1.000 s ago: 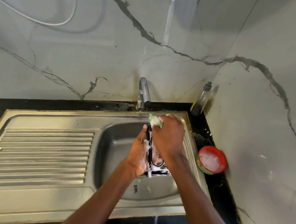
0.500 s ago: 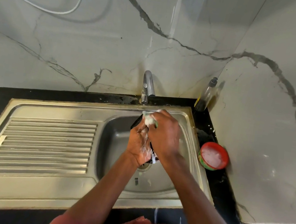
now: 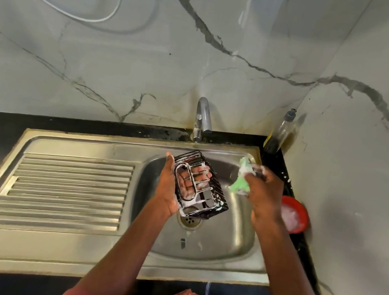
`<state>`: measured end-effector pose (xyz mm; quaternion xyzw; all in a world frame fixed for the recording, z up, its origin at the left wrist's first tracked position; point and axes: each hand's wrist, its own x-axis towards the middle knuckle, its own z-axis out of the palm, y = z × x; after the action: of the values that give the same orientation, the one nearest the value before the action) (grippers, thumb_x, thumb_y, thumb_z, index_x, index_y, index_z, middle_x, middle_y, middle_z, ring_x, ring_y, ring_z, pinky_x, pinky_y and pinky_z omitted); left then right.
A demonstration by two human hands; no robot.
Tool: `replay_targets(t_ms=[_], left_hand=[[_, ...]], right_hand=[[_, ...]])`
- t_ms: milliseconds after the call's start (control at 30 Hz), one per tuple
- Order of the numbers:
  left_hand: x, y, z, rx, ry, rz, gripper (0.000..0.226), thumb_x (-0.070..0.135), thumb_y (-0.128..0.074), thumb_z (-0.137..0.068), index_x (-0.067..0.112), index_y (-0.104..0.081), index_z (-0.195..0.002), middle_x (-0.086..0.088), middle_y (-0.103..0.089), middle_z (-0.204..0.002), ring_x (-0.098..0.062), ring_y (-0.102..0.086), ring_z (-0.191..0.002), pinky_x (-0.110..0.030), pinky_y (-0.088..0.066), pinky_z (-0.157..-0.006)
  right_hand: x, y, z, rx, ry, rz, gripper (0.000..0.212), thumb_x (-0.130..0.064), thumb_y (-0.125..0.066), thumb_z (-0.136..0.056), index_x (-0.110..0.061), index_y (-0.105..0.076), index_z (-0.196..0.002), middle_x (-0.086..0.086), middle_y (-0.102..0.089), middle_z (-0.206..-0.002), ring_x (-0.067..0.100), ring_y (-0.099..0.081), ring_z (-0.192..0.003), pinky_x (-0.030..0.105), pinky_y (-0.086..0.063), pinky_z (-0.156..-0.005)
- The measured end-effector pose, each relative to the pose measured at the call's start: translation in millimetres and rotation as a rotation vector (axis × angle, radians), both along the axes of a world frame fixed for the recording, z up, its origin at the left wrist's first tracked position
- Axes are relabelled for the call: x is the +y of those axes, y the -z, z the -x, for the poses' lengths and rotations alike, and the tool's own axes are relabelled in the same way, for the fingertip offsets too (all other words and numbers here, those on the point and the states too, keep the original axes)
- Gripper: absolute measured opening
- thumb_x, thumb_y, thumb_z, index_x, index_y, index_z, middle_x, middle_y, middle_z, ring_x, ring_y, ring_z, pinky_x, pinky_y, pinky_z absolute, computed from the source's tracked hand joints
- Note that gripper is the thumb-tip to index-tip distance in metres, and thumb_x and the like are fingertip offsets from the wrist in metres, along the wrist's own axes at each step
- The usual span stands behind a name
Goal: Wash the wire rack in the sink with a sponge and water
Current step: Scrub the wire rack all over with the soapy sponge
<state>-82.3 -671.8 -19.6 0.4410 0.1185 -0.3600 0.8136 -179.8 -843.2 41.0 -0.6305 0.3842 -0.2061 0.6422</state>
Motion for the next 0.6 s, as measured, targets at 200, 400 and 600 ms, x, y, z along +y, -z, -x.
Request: replay_targets(t_ms=[200,400,600], left_hand=[[0.8,2.3,2.8,-0.06,0.04,-0.03,0.084,0.077,-0.036,-0.097,0.009,-0.076,-0.123,-0.024,-0.069,-0.126,-0.036,-0.07,-0.114,-0.051,-0.052,-0.104],[5.8,-1.4,9.3,-0.087,0.052,-0.038,0.07,0.066,-0.05,-0.099,0.01,-0.065,-0.139,-0.024,-0.066,-0.133,-0.04,-0.065,-0.122,-0.052,-0.055,-0.099],[16.1,-10.8,22.0,-0.105,0.07,0.015,0.056,0.052,-0.061,-0.091,0.016,-0.069,-0.133,-0.014,-0.072,-0.095,-0.031,-0.071,-0.085,-0.047,-0.061,-0.084]], right_hand=[[36.8,-8.2,1.0,-0.01,-0.247,0.336,0.043,0.003,-0.065,-0.079,-0.024,-0.074,-0.111,-0.013,-0.073,-0.098,-0.001,-0.069,-0.08,0.022,-0.057,-0.064],[38.2,6.1,0.1,-0.033,-0.32,0.436,0.037,0.001,-0.072,-0.079,-0.02,-0.077,-0.11,-0.014,-0.073,-0.103,-0.003,-0.069,-0.089,0.026,-0.061,-0.078],[24.7,22.9,-2.0,0.13,-0.127,0.205,0.031,-0.003,-0.073,-0.076,-0.034,-0.071,-0.077,-0.005,-0.075,-0.077,0.018,-0.072,-0.074,0.041,-0.059,-0.07]])
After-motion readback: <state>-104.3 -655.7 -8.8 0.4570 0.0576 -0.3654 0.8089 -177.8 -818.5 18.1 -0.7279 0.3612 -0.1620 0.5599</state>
